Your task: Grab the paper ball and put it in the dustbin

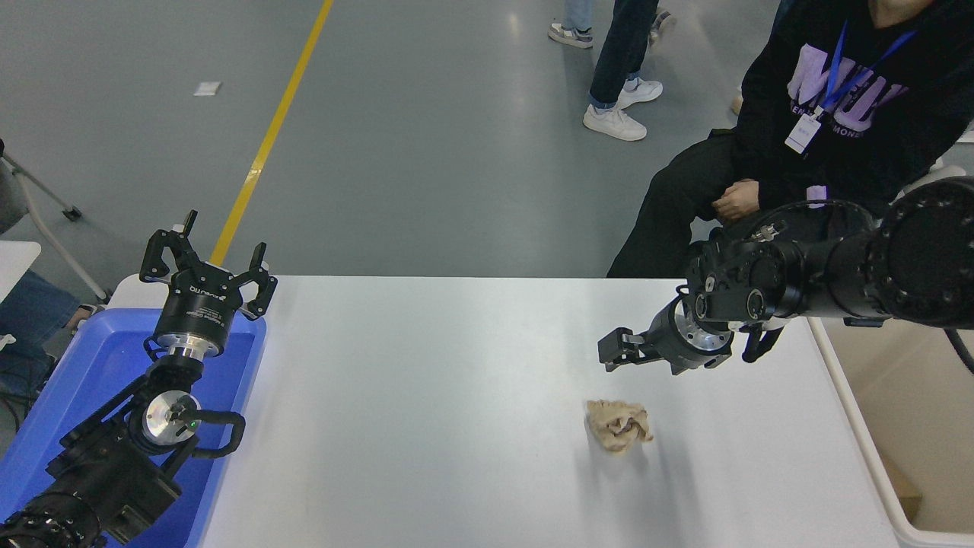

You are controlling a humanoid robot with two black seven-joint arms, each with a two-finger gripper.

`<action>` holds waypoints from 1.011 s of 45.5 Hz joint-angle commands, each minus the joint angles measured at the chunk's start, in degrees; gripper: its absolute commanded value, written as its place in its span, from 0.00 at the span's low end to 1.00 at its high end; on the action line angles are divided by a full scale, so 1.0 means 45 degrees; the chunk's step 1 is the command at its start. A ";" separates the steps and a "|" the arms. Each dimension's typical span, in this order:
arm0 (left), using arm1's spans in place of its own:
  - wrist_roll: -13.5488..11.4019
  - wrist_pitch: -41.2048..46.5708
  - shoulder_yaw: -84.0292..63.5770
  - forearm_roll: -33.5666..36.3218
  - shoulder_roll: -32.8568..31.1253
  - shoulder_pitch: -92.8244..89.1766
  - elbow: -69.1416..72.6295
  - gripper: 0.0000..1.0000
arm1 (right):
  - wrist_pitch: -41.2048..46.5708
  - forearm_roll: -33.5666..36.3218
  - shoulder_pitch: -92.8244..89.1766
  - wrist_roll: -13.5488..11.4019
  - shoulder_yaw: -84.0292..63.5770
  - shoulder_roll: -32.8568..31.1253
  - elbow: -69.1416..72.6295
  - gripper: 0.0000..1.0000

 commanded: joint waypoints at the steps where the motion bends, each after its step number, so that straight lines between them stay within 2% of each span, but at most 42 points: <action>1: -0.0001 0.0003 0.0001 0.0000 0.0001 -0.0001 0.0004 0.98 | -0.0533 -0.0009 -0.0987 -0.0002 0.0034 0.0180 -0.0521 1.00; 46: -0.0001 0.0003 0.0001 0.0000 0.0001 -0.0001 0.0004 0.98 | -0.0397 -0.0009 -0.1339 -0.0002 0.0874 0.0180 -0.0385 1.00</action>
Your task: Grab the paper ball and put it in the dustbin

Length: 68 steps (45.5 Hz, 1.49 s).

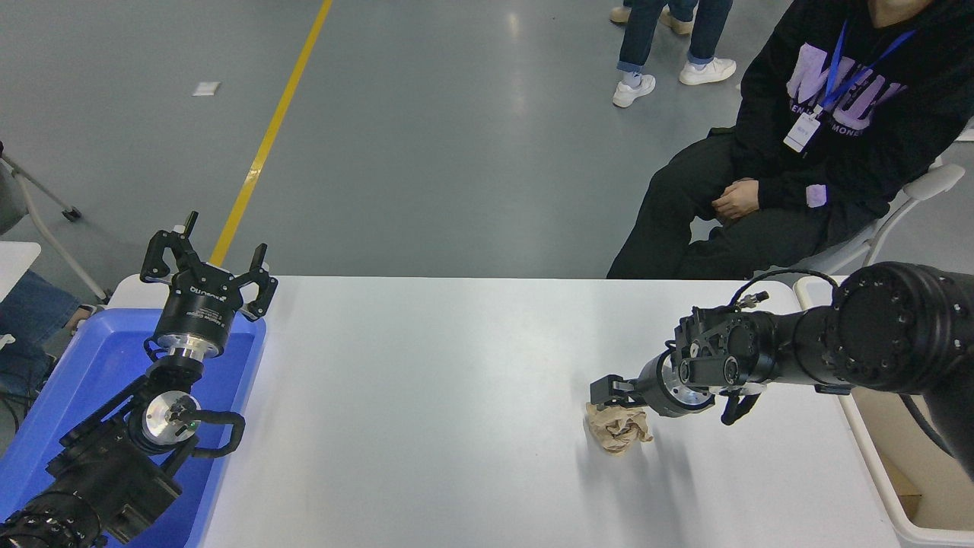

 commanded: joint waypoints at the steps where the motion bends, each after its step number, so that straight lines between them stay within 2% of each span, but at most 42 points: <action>1: 0.0000 -0.0003 0.0000 0.0000 0.0000 0.0000 0.0003 0.98 | 0.0009 -0.0011 -0.0148 0.0000 0.0249 0.0001 -0.0006 1.00; 33: -0.0020 -0.0003 0.0000 0.0000 0.0000 0.0000 0.0003 0.98 | -0.0264 -0.0030 -0.0539 0.0000 0.0601 0.0001 -0.0163 1.00; 37: -0.0020 -0.0003 0.0000 0.0000 0.0000 0.0000 0.0003 0.98 | -0.0323 0.0009 -0.0617 0.0000 0.0601 0.0001 -0.0163 0.90; 41: -0.0020 -0.0003 0.0000 0.0000 0.0000 0.0000 0.0003 0.98 | -0.0323 0.0009 -0.0675 -0.0019 0.0581 0.0001 -0.0163 0.66; 43: -0.0020 -0.0003 0.0000 0.0000 0.0000 0.0000 0.0003 0.98 | -0.0323 0.0067 -0.0676 -0.0019 0.0581 0.0001 -0.0163 0.57; 50: -0.0020 -0.0003 0.0000 0.0000 0.0000 0.0000 0.0003 0.98 | -0.0323 0.0087 -0.0676 -0.0019 0.0581 0.0001 -0.0182 0.47; 55: -0.0020 -0.0003 0.0000 0.0000 0.0000 0.0000 0.0003 0.98 | -0.0323 0.0009 -0.0676 -0.0019 0.0581 0.0001 -0.0182 0.43; 65: -0.0020 -0.0003 0.0000 0.0000 0.0000 0.0000 0.0003 0.98 | -0.0265 0.0107 -0.0617 0.0000 0.0581 0.0001 -0.0124 0.07; 68: -0.0020 -0.0003 0.0000 0.0000 0.0000 0.0000 0.0003 0.98 | -0.0245 0.0126 -0.0598 0.0000 0.0581 0.0001 -0.0104 0.00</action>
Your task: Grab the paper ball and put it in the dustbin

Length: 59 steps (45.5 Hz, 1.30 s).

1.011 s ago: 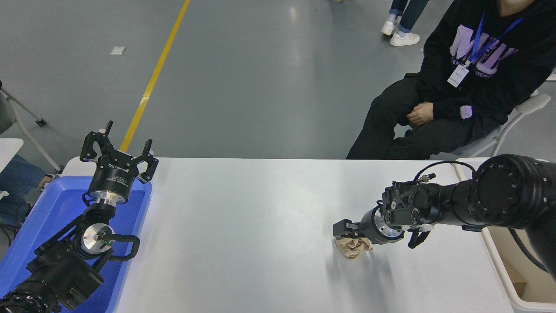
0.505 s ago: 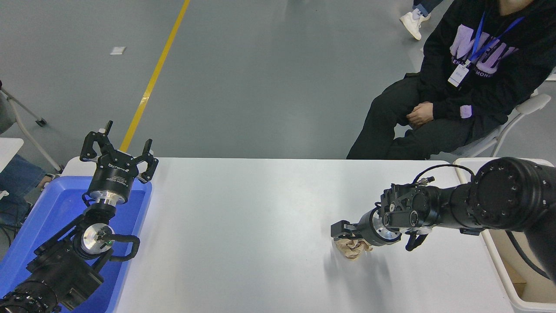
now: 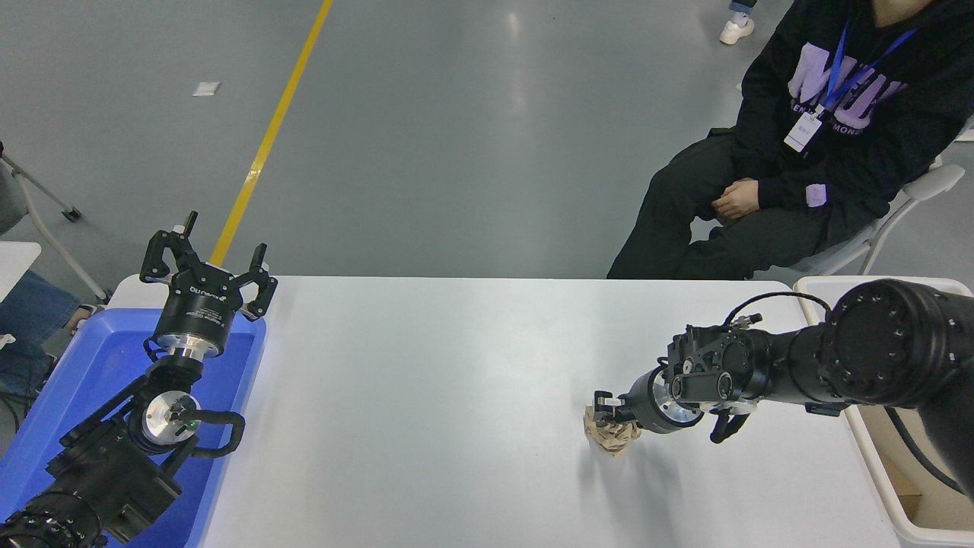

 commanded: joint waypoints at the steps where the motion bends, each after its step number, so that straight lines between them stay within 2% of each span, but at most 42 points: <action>1: 0.0000 0.0001 0.0000 0.0000 0.0000 0.0000 -0.0001 0.98 | 0.0058 0.0066 0.0056 -0.0001 0.0000 0.0000 0.0062 0.00; 19: 0.0019 0.0001 0.0000 0.0000 0.0000 0.0000 -0.0001 0.98 | 0.0214 0.0105 0.0408 0.0038 0.0020 0.0000 0.0374 0.00; 30: 0.0000 0.0001 0.0000 0.0000 0.0000 0.0000 -0.0001 0.98 | 0.0312 0.0300 0.1968 0.0057 -0.0078 -0.0019 0.1505 0.00; 37: 0.0000 0.0001 0.0000 0.0000 0.0000 0.0000 -0.0001 0.98 | 0.0701 0.0300 0.4291 0.0096 -0.0175 -0.1170 0.3808 0.00; 42: 0.0000 0.0001 0.0000 0.0000 0.0000 0.0000 -0.0001 0.98 | 0.1871 0.0340 0.5932 0.0116 -0.0409 -0.1445 0.4982 0.00; 52: 0.0019 0.0001 0.0000 0.0000 0.0000 0.0000 -0.0001 0.98 | 0.6168 0.0748 0.8862 0.0174 -0.0507 -0.3006 0.5862 0.00; 59: 0.0019 0.0001 0.0000 0.0000 0.0000 0.0000 -0.0001 0.98 | 0.7499 0.1414 1.0698 0.0155 -0.0781 -0.3691 0.6272 0.00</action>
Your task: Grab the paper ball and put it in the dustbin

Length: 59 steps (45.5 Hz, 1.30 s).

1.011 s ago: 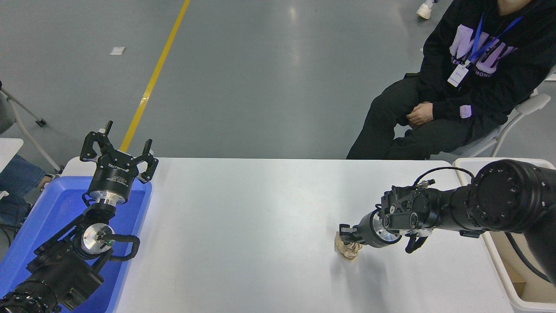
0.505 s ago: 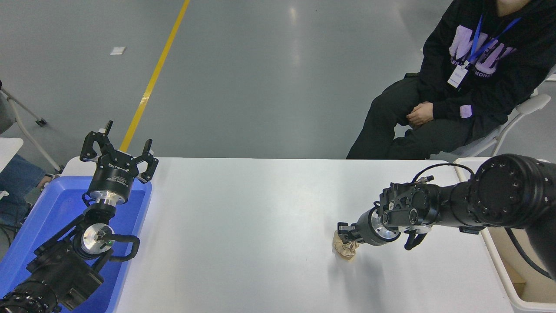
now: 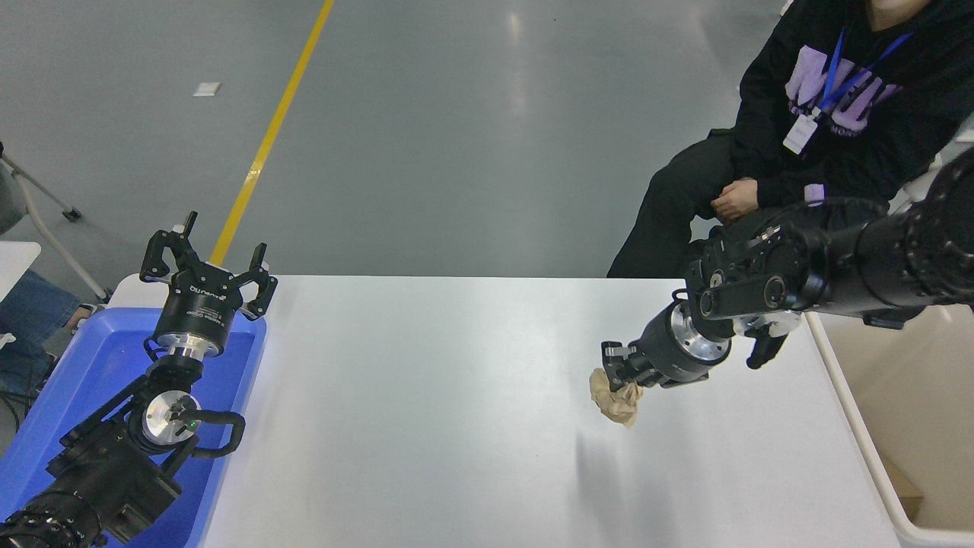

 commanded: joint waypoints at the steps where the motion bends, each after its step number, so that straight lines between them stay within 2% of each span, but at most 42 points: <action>1: -0.0017 0.0000 -0.0001 0.0001 0.0000 0.0002 0.0002 0.98 | 0.2596 0.0726 0.3278 0.0024 -0.0335 -0.1229 0.1051 0.00; 20: 0.0002 0.0000 -0.0001 -0.0019 0.0000 0.0002 0.0002 0.98 | 0.2596 0.0805 0.7459 0.0004 -0.1018 -0.1952 0.1813 0.00; 43: -0.0017 0.0000 -0.0001 -0.0038 0.0000 0.0022 0.0002 0.98 | 0.2596 0.1371 0.7578 0.0004 -0.2092 -0.2069 0.1833 0.00; 51: -0.0037 0.0001 -0.0020 -0.0058 0.0019 0.0060 0.0002 0.98 | 0.2596 0.1255 0.7539 -0.0035 -0.3555 -0.3005 0.1716 0.00; 59: -0.0037 0.0020 -0.0020 -0.0058 0.0019 0.0080 0.0002 0.98 | 0.2596 0.0161 0.5513 -0.0093 -0.5588 -0.5445 -0.0214 0.00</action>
